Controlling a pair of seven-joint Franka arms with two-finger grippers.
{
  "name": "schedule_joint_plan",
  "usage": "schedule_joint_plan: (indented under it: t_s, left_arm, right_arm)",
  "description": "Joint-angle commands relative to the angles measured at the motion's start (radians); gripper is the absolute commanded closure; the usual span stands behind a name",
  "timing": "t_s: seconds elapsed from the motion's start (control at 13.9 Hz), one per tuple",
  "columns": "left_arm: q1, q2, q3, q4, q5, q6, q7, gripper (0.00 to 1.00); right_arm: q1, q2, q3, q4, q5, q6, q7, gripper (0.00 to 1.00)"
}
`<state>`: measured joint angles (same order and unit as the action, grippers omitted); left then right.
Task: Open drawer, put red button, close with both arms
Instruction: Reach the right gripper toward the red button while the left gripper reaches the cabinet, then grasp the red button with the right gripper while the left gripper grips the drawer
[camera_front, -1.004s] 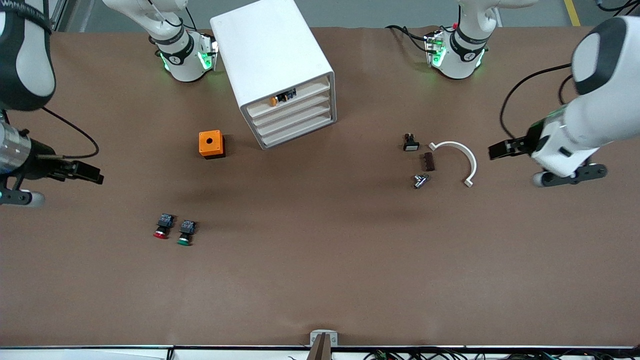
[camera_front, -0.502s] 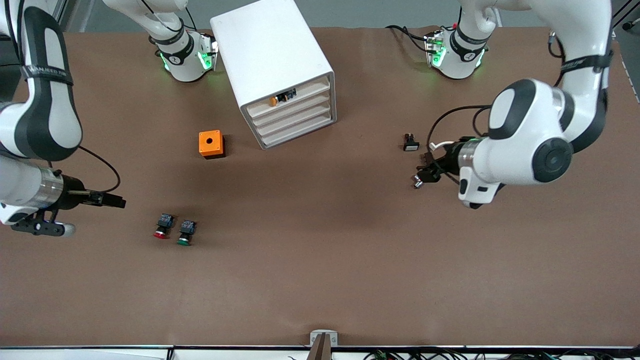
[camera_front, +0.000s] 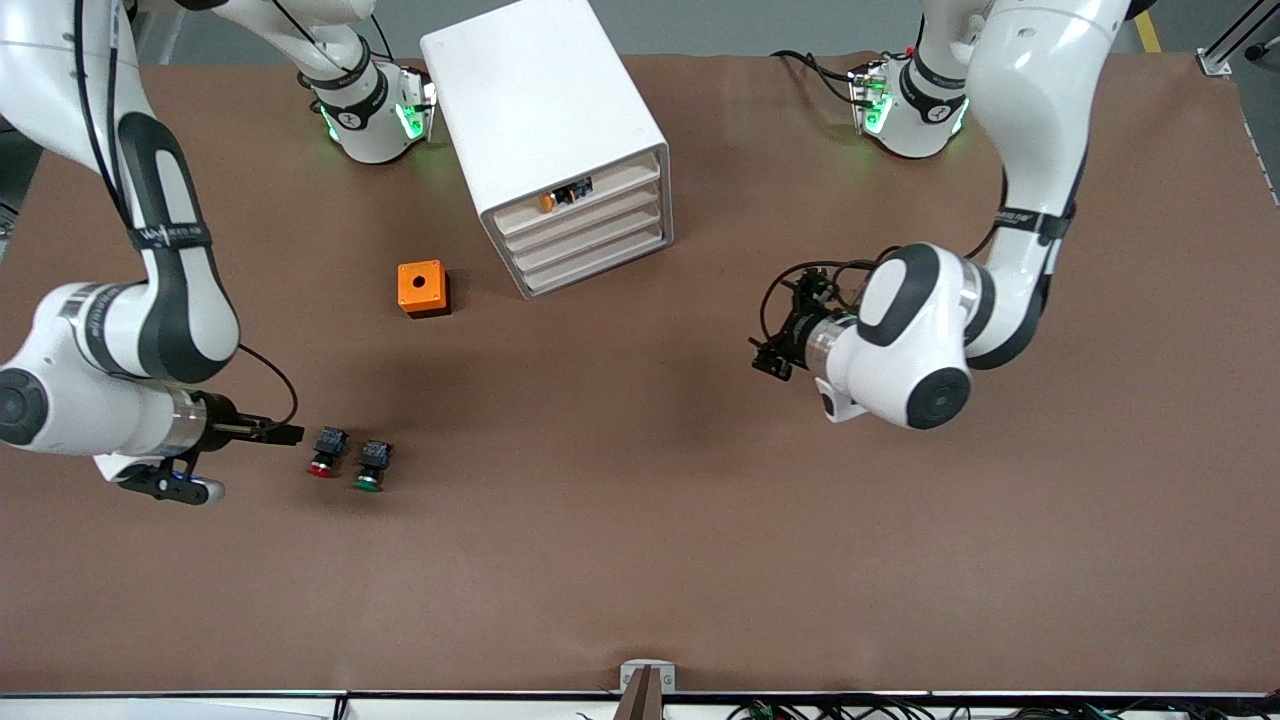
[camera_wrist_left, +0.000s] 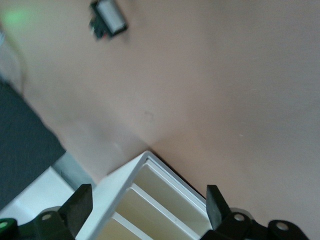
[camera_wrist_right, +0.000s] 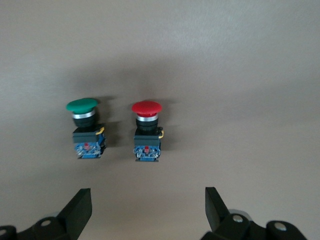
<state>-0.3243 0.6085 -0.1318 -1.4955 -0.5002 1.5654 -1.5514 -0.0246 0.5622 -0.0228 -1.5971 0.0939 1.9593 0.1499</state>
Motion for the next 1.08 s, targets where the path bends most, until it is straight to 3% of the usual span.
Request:
schedule_joint_plan:
  t_s: [0.0,0.43,0.72,0.86,1.0]
  left_arm:
    - [0.002,0.065,-0.038,0.043,-0.053,-0.059,-0.187,0.00]
    - [-0.019,0.160,-0.084,0.049,-0.220,-0.143,-0.426,0.03]
    - [-0.062,0.186,-0.086,0.049,-0.317,-0.143,-0.478,0.33]
    - [-0.085,0.200,-0.086,0.047,-0.349,-0.142,-0.480,0.38]
    - [-0.090,0.211,-0.086,0.049,-0.376,-0.142,-0.487,0.38]
  right_arm:
    - [0.012,0.056,0.001,0.011,0.006,0.045,0.051,0.00]
    - [0.014,0.113,0.001,-0.029,0.017,0.119,0.060,0.00]
    - [0.009,0.133,0.003,-0.061,0.021,0.179,0.060,0.01]
    - [0.011,0.134,0.003,-0.066,0.026,0.179,0.060,0.15]
    - [0.012,0.136,0.003,-0.066,0.026,0.179,0.060,0.36]
